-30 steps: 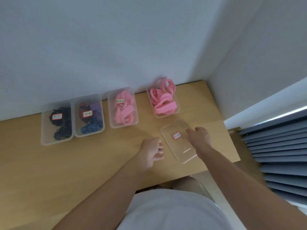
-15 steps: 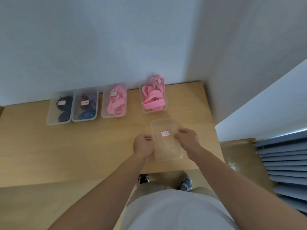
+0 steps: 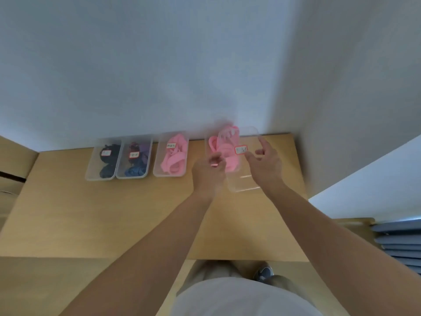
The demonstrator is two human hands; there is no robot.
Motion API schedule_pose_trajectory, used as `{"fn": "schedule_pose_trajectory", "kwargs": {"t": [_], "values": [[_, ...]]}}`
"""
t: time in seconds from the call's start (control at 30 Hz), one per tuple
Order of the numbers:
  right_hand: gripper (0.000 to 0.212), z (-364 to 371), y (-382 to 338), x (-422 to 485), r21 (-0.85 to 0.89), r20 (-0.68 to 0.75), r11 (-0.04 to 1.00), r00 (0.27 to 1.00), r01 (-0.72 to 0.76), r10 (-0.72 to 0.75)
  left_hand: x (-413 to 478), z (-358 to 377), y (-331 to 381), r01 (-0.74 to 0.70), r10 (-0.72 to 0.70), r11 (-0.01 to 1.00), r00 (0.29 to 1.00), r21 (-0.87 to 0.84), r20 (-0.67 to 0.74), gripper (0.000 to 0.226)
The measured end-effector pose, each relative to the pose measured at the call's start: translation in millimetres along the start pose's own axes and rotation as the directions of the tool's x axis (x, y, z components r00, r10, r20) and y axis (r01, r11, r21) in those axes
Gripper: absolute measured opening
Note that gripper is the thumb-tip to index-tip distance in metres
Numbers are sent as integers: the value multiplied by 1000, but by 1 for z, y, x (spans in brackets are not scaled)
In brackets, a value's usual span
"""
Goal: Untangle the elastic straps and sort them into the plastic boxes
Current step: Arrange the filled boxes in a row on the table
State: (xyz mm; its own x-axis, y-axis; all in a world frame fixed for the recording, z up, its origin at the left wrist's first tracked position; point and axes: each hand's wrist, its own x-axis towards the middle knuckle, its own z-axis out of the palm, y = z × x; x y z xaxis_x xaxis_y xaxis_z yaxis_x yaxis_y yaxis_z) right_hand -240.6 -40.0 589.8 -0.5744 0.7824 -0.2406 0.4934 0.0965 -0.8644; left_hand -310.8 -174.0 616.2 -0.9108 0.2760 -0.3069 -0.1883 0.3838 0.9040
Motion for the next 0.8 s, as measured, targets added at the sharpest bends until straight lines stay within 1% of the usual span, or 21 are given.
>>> {"fn": "schedule_pose_trajectory", "kwargs": {"t": [0.07, 0.1, 0.17, 0.23, 0.27, 0.33, 0.4, 0.47, 0.5, 0.57, 0.67, 0.7, 0.77, 0.8], "values": [[64, 4, -11, 25, 2, 3, 1000, 1000, -24, 24, 24, 2, 15, -75, 72, 992, 997, 96, 37, 24], [64, 6, -15, 36, 49, 11, 997, 998, -56, 56, 34, 2, 22, -115, 109, 985, 993, 132, 51, 24], [66, 11, -18, 56, 142, 29, 979, 989, -148, 145, 52, -1, 27, -166, 159, 970, 986, 177, 51, 16], [69, 16, -16, 70, 178, 60, 955, 971, -239, 232, 67, -7, 21, -155, 148, 952, 988, 262, 48, 18], [70, 19, -15, 74, 197, 81, 939, 959, -281, 270, 74, -11, 13, -140, 126, 935, 990, 325, 63, 16], [69, 27, -12, 78, 233, 98, 914, 943, -333, 318, 85, -17, -3, -149, 85, 863, 985, 483, 152, 13], [77, 34, -12, 79, 219, 96, 921, 946, -322, 308, 89, -19, -15, -219, 66, 786, 960, 578, 273, 25], [84, 40, -13, 79, 145, 85, 950, 961, -275, 265, 89, -19, -22, -245, 63, 810, 940, 534, 335, 31], [83, 43, -14, 79, 113, 77, 960, 965, -257, 249, 89, -20, -24, -238, 60, 825, 938, 513, 340, 33], [75, 46, -16, 81, 65, 62, 969, 970, -240, 236, 93, -23, -28, -178, 2, 860, 939, 479, 344, 44], [66, 48, -18, 80, -11, 63, 977, 975, -215, 215, 96, -27, -33, 3, -126, 937, 935, 348, 331, 60], [60, 49, -18, 78, -36, 76, 980, 977, -196, 198, 95, -27, -35, 34, -144, 948, 932, 317, 332, 63], [45, 53, -17, 71, -132, 114, 982, 982, -136, 151, 92, -30, -38, 40, -153, 953, 920, 302, 360, 66], [44, 55, -16, 66, -192, 124, 975, 982, -115, 140, 90, -31, -39, 36, -157, 951, 912, 307, 380, 68]]}}
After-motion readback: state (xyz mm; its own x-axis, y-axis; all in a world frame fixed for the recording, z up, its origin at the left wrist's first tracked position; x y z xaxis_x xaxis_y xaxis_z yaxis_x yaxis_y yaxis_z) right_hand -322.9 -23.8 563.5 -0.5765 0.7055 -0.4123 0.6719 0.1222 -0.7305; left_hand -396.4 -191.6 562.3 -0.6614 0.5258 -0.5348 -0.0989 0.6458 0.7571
